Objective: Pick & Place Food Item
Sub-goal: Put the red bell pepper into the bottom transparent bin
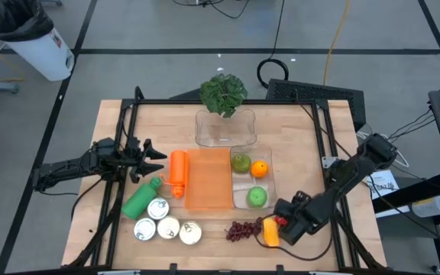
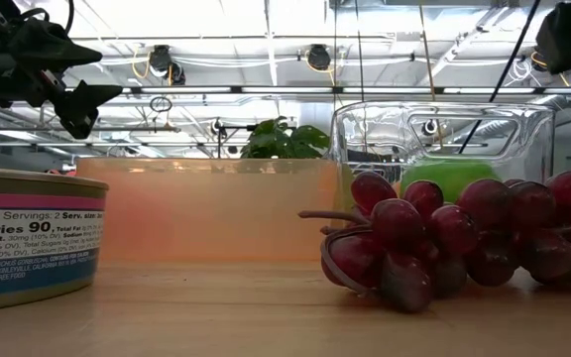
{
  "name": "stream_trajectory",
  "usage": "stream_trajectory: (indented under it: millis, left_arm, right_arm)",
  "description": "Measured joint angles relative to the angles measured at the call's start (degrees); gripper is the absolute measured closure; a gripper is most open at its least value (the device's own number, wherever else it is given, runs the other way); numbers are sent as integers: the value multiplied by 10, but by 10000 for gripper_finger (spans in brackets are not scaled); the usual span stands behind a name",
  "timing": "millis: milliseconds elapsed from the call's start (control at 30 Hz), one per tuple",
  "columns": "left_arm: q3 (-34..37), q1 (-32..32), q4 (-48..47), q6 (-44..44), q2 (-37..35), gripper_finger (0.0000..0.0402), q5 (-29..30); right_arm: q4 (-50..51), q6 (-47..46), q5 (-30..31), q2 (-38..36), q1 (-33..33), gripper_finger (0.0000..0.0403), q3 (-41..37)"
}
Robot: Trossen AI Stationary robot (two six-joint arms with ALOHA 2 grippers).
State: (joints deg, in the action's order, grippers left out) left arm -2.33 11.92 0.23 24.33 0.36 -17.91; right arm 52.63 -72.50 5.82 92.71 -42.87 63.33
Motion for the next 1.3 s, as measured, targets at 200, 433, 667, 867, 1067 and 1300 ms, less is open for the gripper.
stream_trajectory:
  millis: [200, 433, 667, 867, 1067, 1300]
  left_arm:
    - [0, 0, 0, 0, 0, 158, 0]
    - [0, 0, 0, 0, 0, 158, 0]
    - [0, 0, 0, 0, 0, 158, 0]
    - [0, 0, 0, 0, 0, 158, 0]
    - [0, 0, 0, 0, 0, 158, 0]
    - [0, 0, 0, 0, 0, 158, 0]
  right_arm:
    - [-11, 26, -14, 28, 0, 51, 0]
    - [-4, 41, -29, 6, -3, 81, 0]
    - [63, -5, -17, -77, -20, 120, 0]
    - [96, -22, 37, -139, -35, 122, 0]
    - [137, -34, 93, -186, -49, 125, 0]
    - [175, -61, 221, -240, -79, 125, 0]
